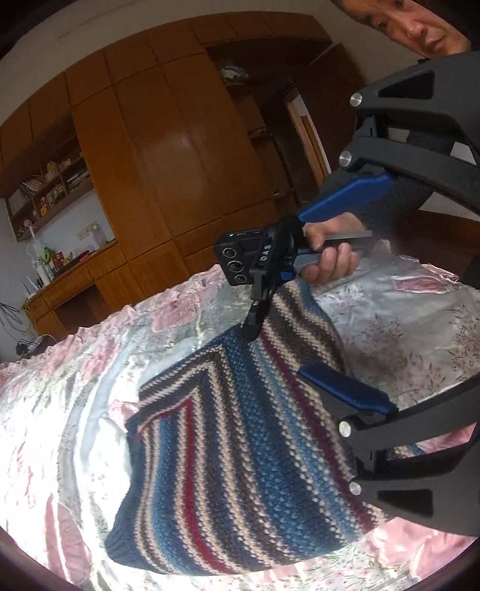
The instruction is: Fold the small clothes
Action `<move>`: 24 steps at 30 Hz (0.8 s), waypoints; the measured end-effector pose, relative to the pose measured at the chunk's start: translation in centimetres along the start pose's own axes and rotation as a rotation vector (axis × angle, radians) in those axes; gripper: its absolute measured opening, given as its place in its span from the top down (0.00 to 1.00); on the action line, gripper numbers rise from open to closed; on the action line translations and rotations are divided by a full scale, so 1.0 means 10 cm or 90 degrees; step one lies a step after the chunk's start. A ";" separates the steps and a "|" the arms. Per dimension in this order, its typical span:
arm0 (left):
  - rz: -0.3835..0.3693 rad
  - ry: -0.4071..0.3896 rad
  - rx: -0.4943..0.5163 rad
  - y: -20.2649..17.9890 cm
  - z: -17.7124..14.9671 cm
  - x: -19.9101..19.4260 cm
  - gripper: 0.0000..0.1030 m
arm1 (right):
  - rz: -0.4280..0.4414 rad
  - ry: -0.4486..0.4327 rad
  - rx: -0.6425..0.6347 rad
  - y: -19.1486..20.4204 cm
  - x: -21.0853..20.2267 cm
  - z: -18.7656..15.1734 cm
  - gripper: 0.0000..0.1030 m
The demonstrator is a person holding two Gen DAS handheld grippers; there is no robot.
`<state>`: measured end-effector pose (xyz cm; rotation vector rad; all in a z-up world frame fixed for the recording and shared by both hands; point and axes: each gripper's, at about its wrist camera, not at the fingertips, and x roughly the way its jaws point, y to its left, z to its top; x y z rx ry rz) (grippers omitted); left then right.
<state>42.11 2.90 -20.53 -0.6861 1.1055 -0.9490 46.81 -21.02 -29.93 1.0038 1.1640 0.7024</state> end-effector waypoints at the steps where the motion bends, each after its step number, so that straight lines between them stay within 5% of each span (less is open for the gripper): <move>1: 0.006 0.004 -0.011 0.06 0.00 -0.02 0.24 | 0.007 0.016 0.030 -0.17 -0.03 -0.01 0.70; 4: -0.023 -0.012 -0.037 0.16 -0.06 -0.13 0.24 | 0.035 0.006 0.037 -0.14 -0.13 -0.07 0.41; 5: -0.027 -0.014 -0.037 0.18 -0.05 -0.17 0.24 | 0.029 -0.004 0.018 -0.05 -0.19 -0.10 0.19; 6: -0.025 -0.017 -0.033 0.17 -0.03 -0.20 0.23 | 0.005 -0.011 -0.013 0.07 -0.24 -0.13 0.09; 8: -0.022 -0.016 -0.026 0.16 0.05 -0.21 0.21 | -0.029 0.006 -0.076 0.26 -0.23 -0.18 0.09; 10: -0.043 -0.007 -0.035 0.20 0.17 -0.16 0.18 | -0.076 0.029 -0.107 0.30 -0.17 -0.19 0.34; 11: -0.034 -0.004 -0.040 0.25 0.21 -0.11 0.18 | -0.099 0.040 -0.111 0.27 -0.14 -0.18 0.67; 13: -0.034 0.014 -0.077 0.38 0.24 0.01 0.18 | -0.101 0.034 -0.074 0.12 -0.22 -0.16 0.74; 17: -0.044 0.042 -0.090 0.45 0.15 0.13 0.18 | -0.062 0.040 -0.052 0.01 -0.35 -0.17 0.74; 19: -0.068 0.039 -0.095 0.47 0.10 0.14 0.16 | -0.045 0.046 -0.049 0.04 -0.38 -0.16 0.56; 20: -0.063 0.042 -0.098 0.51 0.08 0.18 0.16 | -0.064 0.035 -0.063 0.10 -0.40 -0.12 0.39; 21: -0.057 0.047 -0.104 0.56 0.07 0.21 0.16 | -0.110 0.009 -0.085 0.20 -0.41 -0.01 0.32; 24: -0.045 0.062 -0.121 0.67 0.05 0.30 0.17 | -0.113 -0.030 -0.120 0.46 -0.41 0.28 0.34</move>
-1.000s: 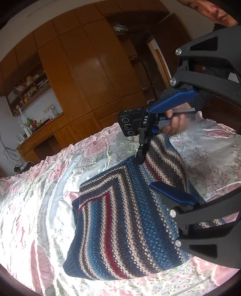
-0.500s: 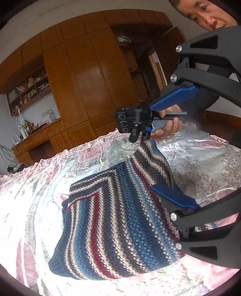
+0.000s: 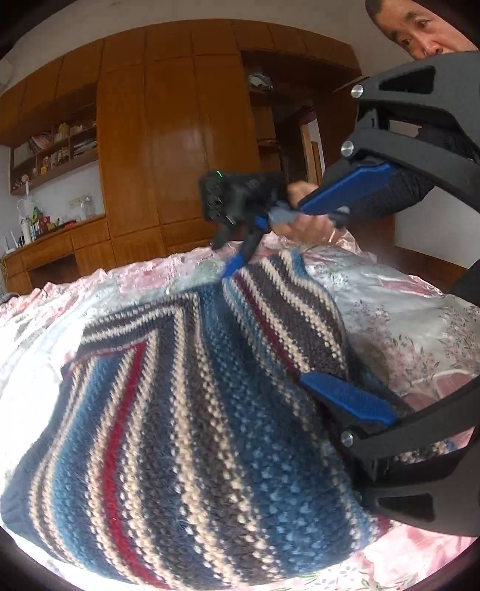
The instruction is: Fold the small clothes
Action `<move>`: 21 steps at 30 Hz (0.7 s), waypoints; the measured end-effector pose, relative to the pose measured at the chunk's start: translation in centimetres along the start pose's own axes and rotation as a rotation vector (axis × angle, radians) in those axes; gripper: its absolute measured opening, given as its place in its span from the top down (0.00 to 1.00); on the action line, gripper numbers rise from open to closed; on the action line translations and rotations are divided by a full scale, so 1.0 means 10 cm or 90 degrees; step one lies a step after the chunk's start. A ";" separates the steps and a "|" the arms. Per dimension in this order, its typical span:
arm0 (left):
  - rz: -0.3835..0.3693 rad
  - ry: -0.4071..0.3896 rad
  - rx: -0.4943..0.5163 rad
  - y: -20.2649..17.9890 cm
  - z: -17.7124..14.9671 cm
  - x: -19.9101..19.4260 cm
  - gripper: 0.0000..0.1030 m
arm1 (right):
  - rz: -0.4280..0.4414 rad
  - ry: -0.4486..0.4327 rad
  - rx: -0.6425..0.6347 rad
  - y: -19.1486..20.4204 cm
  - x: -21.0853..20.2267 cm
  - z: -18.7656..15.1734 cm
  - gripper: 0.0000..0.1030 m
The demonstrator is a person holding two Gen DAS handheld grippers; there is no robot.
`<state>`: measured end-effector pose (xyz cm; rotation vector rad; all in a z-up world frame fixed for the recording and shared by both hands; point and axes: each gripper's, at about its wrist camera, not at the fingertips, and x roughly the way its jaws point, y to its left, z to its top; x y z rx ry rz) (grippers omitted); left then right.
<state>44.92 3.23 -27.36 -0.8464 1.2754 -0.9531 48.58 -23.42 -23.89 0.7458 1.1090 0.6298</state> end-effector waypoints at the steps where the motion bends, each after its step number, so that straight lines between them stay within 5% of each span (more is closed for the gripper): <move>1: -0.003 0.000 0.000 0.00 0.00 0.01 0.16 | 0.003 -0.004 -0.010 0.08 0.03 0.10 0.35; 7: -0.029 -0.006 0.013 -0.11 -0.06 0.02 0.15 | -0.026 0.052 -0.020 0.19 0.55 0.49 0.51; 8: -0.033 -0.004 0.019 -0.15 -0.07 0.02 0.15 | -0.028 0.058 -0.020 0.20 0.62 0.53 0.64; 9: -0.036 0.000 0.025 -0.18 -0.09 0.02 0.14 | -0.038 0.058 -0.030 0.23 0.68 0.57 0.91; 16: -0.042 0.043 0.032 -0.23 -0.16 0.19 0.14 | -0.093 0.006 0.031 -0.16 0.54 0.52 0.89; 21: -0.065 0.026 0.038 -0.29 -0.24 0.05 0.14 | -0.077 0.031 0.021 -0.07 0.28 0.24 0.55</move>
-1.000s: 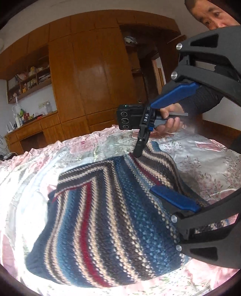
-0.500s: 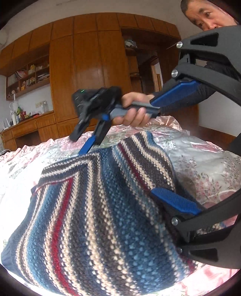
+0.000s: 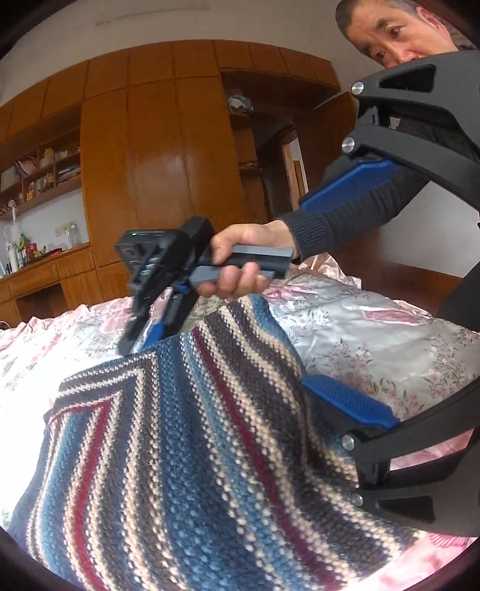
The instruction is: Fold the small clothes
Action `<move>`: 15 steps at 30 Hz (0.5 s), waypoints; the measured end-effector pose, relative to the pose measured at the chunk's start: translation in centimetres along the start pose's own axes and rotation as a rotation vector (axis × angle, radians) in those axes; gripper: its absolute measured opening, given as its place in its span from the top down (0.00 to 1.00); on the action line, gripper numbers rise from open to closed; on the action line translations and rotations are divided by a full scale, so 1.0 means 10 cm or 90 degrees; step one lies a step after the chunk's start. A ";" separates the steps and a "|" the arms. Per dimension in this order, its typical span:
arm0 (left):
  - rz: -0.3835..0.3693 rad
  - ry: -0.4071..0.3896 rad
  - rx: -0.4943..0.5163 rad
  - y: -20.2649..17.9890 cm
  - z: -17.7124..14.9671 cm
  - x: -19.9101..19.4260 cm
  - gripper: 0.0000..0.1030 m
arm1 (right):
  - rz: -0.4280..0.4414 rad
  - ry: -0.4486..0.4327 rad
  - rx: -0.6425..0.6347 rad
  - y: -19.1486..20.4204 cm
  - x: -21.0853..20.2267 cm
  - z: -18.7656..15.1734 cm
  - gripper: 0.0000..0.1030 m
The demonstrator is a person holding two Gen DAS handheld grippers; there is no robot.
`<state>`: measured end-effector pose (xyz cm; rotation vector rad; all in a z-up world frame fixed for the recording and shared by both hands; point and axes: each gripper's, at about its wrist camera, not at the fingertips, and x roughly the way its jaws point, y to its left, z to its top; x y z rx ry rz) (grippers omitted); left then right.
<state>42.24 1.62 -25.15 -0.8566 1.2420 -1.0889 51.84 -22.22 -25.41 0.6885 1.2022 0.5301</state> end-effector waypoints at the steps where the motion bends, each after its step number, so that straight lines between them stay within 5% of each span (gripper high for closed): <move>1: 0.004 -0.001 0.002 -0.01 -0.02 -0.01 0.14 | -0.002 0.005 0.004 0.00 -0.07 -0.07 0.54; 10: 0.025 -0.015 -0.010 0.00 -0.04 -0.12 0.14 | 0.004 0.098 -0.013 0.16 -0.05 -0.44 0.46; 12: 0.024 -0.016 -0.013 0.00 -0.03 -0.15 0.14 | 0.013 0.105 -0.014 0.17 -0.01 -0.47 0.68; 15: 0.005 -0.021 -0.015 -0.02 -0.01 -0.19 0.14 | 0.015 0.067 -0.022 0.17 -0.19 -0.48 0.76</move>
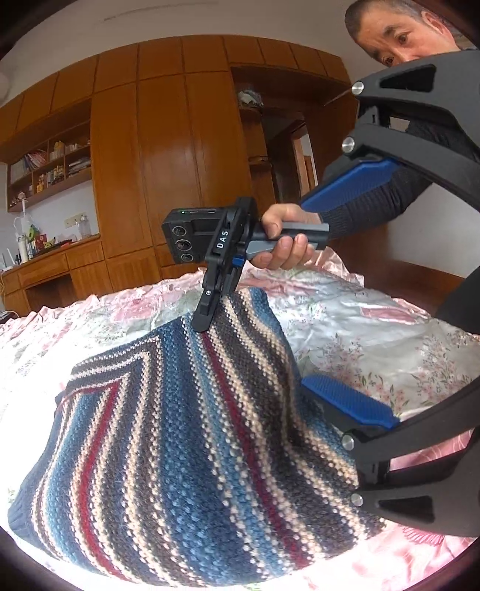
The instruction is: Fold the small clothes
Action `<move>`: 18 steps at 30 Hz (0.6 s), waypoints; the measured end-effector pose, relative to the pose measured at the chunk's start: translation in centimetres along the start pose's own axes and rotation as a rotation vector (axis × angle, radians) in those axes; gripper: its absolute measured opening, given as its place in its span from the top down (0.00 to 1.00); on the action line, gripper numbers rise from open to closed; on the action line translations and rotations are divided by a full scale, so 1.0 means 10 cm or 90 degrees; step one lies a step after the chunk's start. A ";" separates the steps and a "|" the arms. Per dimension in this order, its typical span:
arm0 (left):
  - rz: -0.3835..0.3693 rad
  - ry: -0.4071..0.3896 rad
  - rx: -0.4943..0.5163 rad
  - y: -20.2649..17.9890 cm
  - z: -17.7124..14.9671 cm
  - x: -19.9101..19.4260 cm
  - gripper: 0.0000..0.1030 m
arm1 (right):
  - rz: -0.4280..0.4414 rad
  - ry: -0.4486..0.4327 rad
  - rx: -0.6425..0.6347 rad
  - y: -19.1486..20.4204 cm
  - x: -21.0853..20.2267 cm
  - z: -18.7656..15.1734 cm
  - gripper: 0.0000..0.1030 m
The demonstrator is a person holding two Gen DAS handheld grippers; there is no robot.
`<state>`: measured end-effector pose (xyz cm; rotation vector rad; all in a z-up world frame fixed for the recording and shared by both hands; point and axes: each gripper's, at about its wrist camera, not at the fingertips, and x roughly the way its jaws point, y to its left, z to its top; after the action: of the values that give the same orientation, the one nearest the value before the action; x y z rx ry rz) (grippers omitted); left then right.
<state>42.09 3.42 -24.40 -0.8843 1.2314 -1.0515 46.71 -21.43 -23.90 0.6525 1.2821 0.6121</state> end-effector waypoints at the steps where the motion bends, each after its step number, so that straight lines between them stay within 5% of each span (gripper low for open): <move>1: -0.008 0.000 0.000 0.00 0.02 -0.02 0.14 | -0.002 -0.010 0.013 -0.06 -0.03 0.00 0.76; 4: -0.035 -0.013 0.000 -0.03 0.13 -0.03 0.14 | -0.015 0.016 0.034 -0.32 0.11 -0.08 0.73; 8: -0.078 -0.022 -0.033 0.08 0.34 0.06 0.12 | -0.006 -0.036 0.008 -0.19 -0.08 -0.17 0.53; 11: -0.059 -0.010 -0.069 0.24 0.43 0.21 0.12 | -0.023 -0.113 -0.089 0.24 -0.38 -0.34 0.58; 14: -0.048 0.015 -0.073 0.30 0.44 0.40 0.12 | 0.032 -0.073 -0.125 0.46 -0.27 -0.50 0.61; 16: -0.027 0.027 -0.076 0.35 0.43 0.58 0.12 | 0.012 -0.026 -0.095 0.28 -0.02 -0.53 0.66; 17: -0.010 0.030 -0.077 0.38 0.43 0.66 0.12 | -0.024 -0.015 -0.085 0.13 0.07 -0.53 0.76; 18: 0.002 0.032 -0.079 0.41 0.42 0.74 0.13 | -0.055 -0.020 -0.079 -0.01 0.10 -0.52 1.00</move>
<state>46.96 -2.51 -29.89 -0.9552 1.3511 -1.0088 41.77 -20.26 -25.53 0.4995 1.2263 0.6027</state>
